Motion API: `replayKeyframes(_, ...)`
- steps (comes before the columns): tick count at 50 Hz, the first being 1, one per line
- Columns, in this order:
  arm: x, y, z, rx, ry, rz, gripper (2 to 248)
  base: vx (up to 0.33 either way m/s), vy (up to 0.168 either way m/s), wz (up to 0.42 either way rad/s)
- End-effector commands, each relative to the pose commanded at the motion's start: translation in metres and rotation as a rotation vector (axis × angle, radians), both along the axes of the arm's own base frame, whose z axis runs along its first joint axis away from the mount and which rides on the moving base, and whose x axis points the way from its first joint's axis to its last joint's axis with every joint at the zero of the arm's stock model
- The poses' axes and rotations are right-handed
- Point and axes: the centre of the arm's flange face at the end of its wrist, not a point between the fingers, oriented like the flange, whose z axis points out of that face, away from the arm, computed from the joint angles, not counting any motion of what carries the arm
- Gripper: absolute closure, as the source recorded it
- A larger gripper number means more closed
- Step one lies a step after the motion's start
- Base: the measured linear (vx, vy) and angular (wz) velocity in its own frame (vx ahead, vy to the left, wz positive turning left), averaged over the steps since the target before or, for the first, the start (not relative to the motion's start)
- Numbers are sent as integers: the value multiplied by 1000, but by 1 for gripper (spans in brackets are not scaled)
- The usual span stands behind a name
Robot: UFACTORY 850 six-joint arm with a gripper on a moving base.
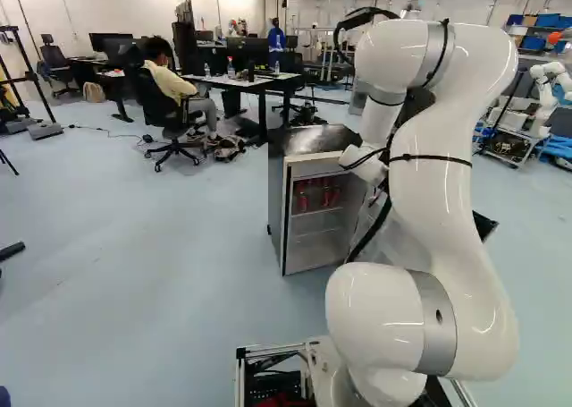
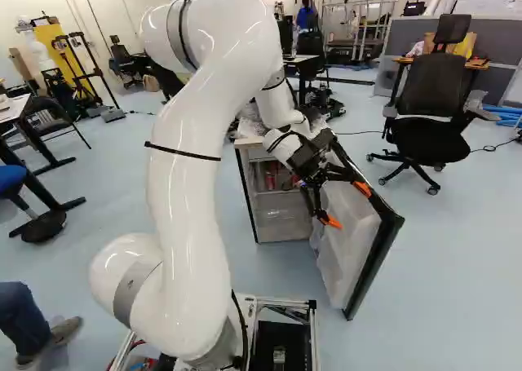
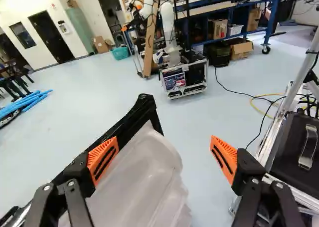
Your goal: Grab a drink from the fridge
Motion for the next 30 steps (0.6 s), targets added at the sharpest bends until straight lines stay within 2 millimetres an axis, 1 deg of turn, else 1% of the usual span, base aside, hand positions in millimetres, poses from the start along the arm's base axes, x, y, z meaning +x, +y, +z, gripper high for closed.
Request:
replayKeyframes(12,4,-31,4,-13,-32,-55,3,0,0,0)
replayKeyframes(22,-4,-31,2,-8,-20,-60,3,0,0,0)
replayKeyframes(30,-16,-21,0,1,4,-51,3,0,0,0)
